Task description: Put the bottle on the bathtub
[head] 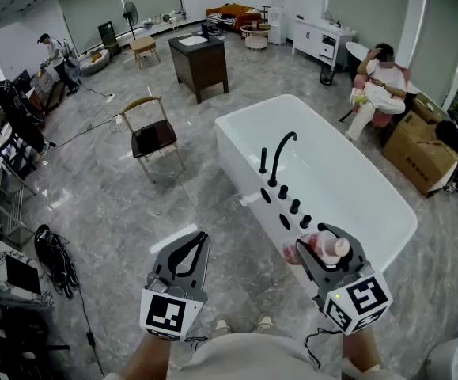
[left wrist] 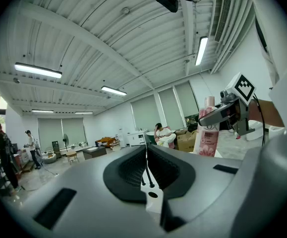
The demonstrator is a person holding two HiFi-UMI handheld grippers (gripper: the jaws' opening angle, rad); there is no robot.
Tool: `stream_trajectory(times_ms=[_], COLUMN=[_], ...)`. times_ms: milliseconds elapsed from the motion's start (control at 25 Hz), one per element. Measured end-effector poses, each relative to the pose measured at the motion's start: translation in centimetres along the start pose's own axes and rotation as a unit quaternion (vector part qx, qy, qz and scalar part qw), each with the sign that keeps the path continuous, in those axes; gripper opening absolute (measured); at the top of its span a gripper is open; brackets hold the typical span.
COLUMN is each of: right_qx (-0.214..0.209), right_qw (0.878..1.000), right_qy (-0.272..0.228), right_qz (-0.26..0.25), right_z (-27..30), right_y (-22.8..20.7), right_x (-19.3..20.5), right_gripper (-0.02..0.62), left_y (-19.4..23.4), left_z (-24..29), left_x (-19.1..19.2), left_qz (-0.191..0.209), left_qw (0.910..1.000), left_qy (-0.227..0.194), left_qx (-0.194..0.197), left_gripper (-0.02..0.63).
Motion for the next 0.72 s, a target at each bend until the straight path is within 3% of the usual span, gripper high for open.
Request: stream_trajectory(times_ms=[280, 480, 720], right_qx=[-0.017, -0.026, -0.025], right_qw=[1.000, 1.000, 1.000], right_qy=[-0.004, -0.003, 0.002], right_qz=[0.024, 0.017, 0.017], right_z=[-0.6, -1.3, -1.0], right_y=[-4.0, -6.3, -7.9], right_x=[1.9, 3.2, 4.1], right_gripper=[0.233, 0.233, 0.233], left_y=[-2.7, -5.3, -6.6], left_z=[3.1, 4.5, 6.0], left_x=[0.9, 0.3, 0.6], left_qz=[-0.002, -0.005, -0.019], left_qw=[0.9996, 0.9999, 0.9993], left_qy=[0.028, -0.008, -0.014], left_qx=[0.000, -0.013, -0.030], left_gripper=[0.026, 0.026, 0.026])
Point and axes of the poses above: the fingertips, and each gripper's own axes: z forward along the fingers, y to its left, x out of its underside, the point moved 10 cm from there along -z, backward along the fingers, and after that the axes turned 10 degrees about -z, right-handed, at the moved point
